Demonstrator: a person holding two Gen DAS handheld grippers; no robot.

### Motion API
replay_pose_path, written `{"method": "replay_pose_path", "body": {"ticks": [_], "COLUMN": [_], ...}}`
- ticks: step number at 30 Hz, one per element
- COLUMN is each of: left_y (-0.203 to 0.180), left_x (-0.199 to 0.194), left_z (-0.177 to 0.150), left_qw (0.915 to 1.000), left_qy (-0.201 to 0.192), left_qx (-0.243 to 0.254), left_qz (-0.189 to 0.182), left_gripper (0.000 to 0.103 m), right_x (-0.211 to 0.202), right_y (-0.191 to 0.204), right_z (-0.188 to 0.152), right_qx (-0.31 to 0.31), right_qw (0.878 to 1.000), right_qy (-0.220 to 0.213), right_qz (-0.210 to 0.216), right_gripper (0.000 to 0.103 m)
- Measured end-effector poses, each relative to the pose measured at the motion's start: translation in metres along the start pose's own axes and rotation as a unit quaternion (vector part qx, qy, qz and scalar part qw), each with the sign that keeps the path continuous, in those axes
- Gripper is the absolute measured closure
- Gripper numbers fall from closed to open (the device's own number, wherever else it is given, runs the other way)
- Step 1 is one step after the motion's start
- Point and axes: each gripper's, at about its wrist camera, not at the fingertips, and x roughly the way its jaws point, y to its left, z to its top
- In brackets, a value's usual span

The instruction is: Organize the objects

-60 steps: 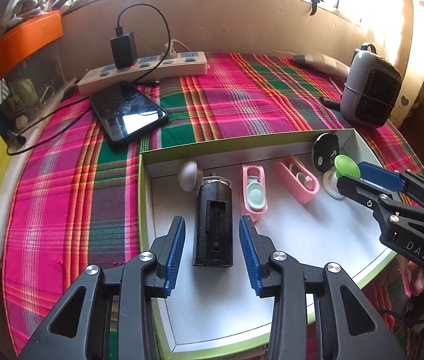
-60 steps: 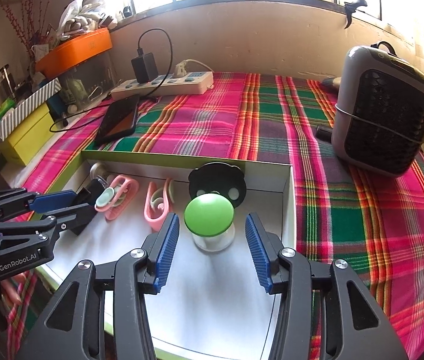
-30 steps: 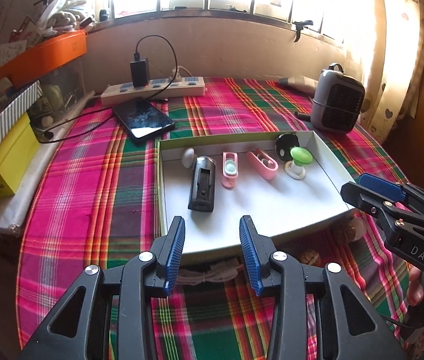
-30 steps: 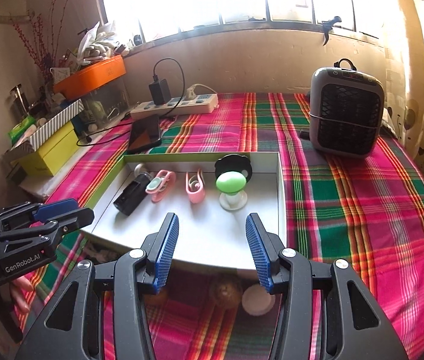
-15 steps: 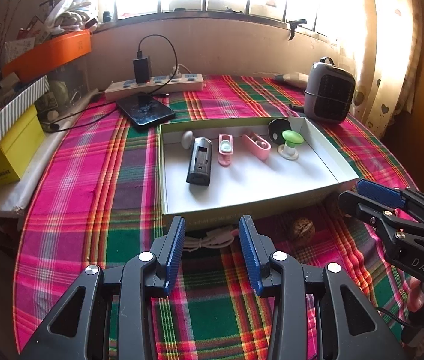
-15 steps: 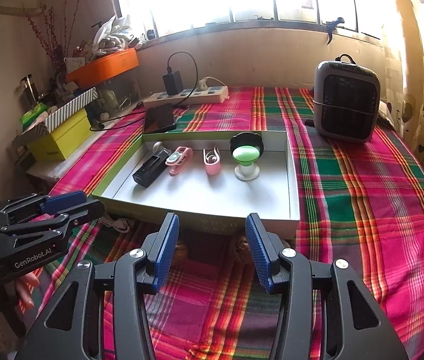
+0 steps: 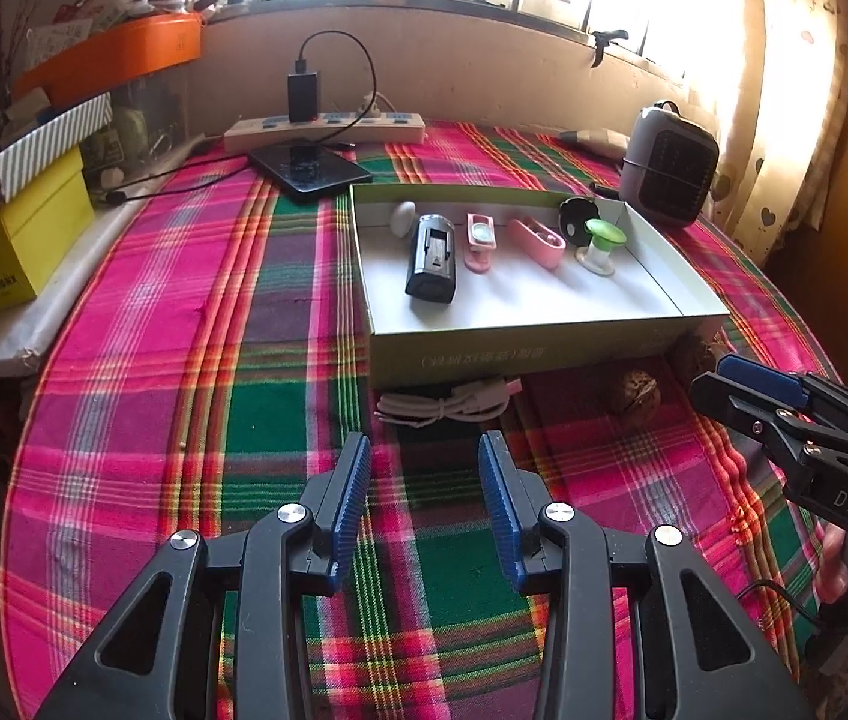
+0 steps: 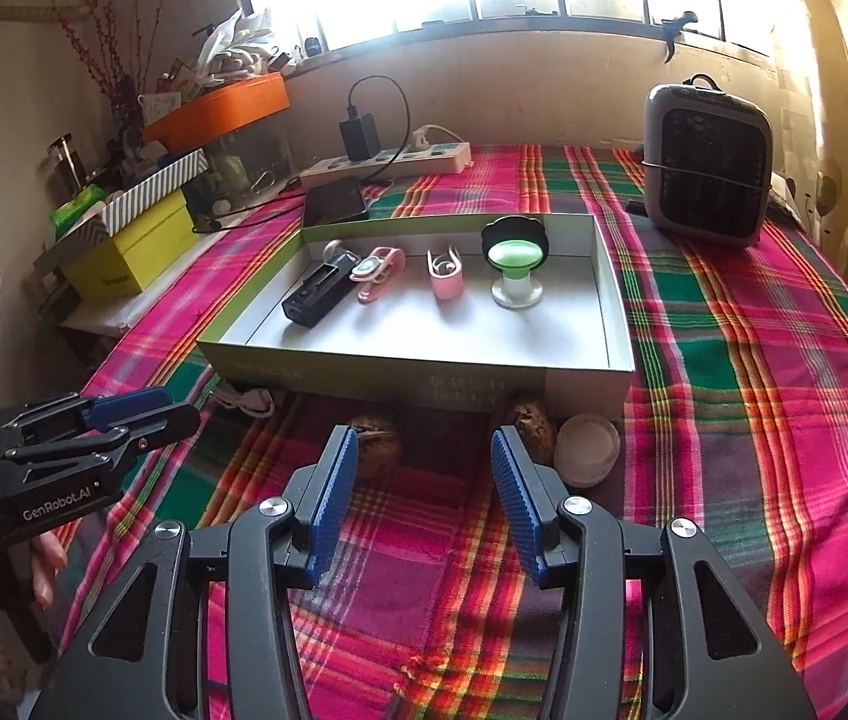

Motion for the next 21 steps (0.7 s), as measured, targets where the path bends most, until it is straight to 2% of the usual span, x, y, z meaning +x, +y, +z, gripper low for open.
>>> {"method": "replay_pose_path", "body": {"ticks": [6, 13, 15, 21], "left_y": [0.004, 0.010, 0.013, 0.011], "left_x": [0.008, 0.021, 0.022, 0.025], "left_z": [-0.004, 0.007, 0.010, 0.017], "left_qw": [0.9999, 0.9998, 0.9996, 0.9990], "left_qy": [0.013, 0.019, 0.017, 0.017], "left_qx": [-0.004, 0.005, 0.005, 0.032], "left_qz": [-0.002, -0.005, -0.020, -0.026], "left_gripper": [0.067, 0.067, 0.067, 0.067], "right_x": [0.006, 0.016, 0.019, 0.030], "right_y": [0.008, 0.016, 0.018, 0.021], "right_z": [-0.003, -0.002, 0.001, 0.005], "right_qx": [-0.010, -0.026, -0.029, -0.039], "right_qw": [1.000, 0.999, 0.999, 0.998], "right_qy": [0.012, 0.029, 0.035, 0.046], "right_qz": [0.010, 0.019, 0.024, 0.027], "right_gripper": [0.055, 0.055, 0.055, 0.055]}}
